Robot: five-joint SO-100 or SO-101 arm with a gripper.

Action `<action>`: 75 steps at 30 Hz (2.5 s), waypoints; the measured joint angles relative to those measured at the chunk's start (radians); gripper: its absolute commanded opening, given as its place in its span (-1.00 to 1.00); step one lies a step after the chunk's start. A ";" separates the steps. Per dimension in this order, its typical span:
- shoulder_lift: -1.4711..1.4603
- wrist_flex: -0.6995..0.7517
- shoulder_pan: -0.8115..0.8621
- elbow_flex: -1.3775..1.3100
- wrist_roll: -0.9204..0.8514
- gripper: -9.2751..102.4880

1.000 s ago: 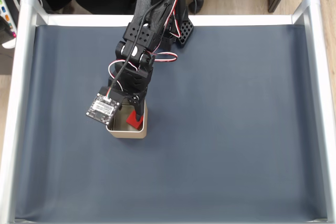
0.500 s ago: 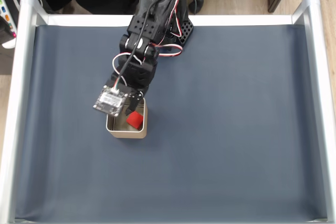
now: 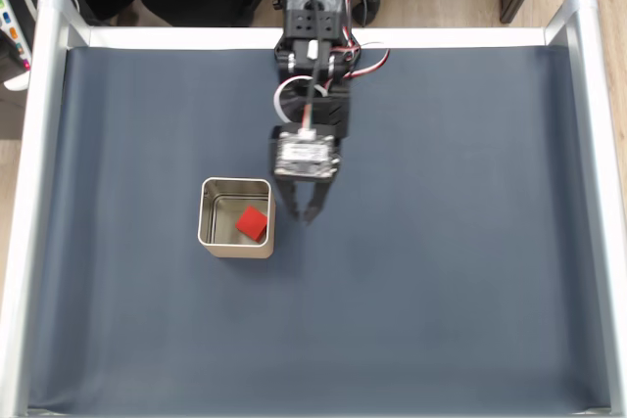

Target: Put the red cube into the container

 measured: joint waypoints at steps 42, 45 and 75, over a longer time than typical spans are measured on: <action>0.913 0.347 -0.014 0.822 0.095 -0.83; 0.913 0.380 -0.014 0.831 0.098 -0.83; 0.931 0.440 -0.025 0.896 0.040 -0.82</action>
